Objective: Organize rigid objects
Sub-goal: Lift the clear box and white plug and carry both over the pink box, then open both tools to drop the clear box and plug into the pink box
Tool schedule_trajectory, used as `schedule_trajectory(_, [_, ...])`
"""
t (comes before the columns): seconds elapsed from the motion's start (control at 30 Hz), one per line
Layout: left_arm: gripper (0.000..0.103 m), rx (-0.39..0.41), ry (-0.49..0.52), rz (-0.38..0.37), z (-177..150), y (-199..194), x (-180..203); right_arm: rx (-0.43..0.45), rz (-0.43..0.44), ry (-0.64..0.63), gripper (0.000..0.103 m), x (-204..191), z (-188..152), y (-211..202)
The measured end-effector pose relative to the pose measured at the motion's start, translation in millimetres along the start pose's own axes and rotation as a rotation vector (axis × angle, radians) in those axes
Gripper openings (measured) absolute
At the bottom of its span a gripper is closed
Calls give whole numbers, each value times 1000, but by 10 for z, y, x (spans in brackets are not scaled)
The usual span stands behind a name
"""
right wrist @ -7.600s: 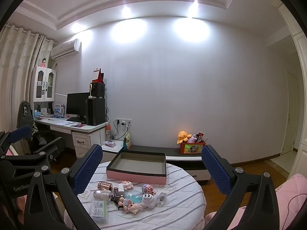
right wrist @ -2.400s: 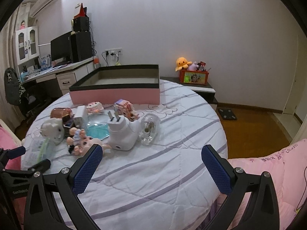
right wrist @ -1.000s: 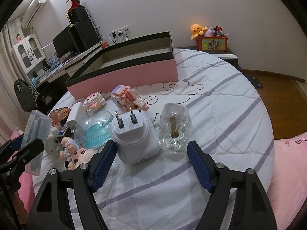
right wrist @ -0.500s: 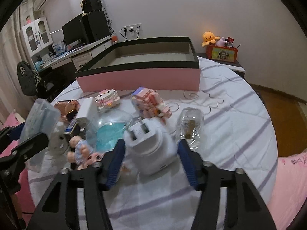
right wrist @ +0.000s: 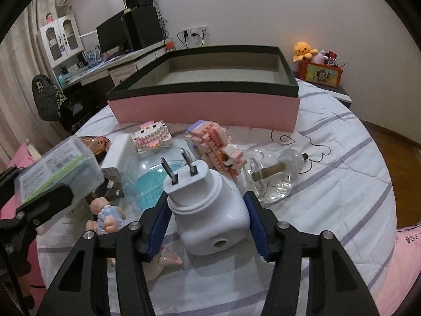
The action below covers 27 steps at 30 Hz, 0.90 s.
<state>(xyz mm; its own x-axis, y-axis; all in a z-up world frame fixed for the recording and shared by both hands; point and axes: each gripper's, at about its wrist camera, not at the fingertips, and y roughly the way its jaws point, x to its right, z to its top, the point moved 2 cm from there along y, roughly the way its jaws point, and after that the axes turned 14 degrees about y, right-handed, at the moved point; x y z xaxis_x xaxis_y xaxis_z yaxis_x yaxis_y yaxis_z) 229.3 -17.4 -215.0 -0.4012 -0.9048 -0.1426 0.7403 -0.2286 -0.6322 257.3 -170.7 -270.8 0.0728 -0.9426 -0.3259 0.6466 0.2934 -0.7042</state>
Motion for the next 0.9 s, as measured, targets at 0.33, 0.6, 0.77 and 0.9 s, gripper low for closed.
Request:
schedule_trajectory(0.33, [62, 53, 1, -17, 233, -53, 19, 96, 33, 10, 55, -40, 110, -326])
schedule_trajectory(0.6, [62, 101, 40, -11, 753, 97, -86, 180, 62, -5, 55, -167, 507, -468])
schedule_trajectory(0.77, [62, 71, 17, -1, 1082, 453, -383, 218, 58, -16, 55, -289, 894, -359])
schedule_trajectory(0.9, [62, 25, 19, 23, 1232, 799, -569, 206, 50, -4, 55, -322, 1229, -89])
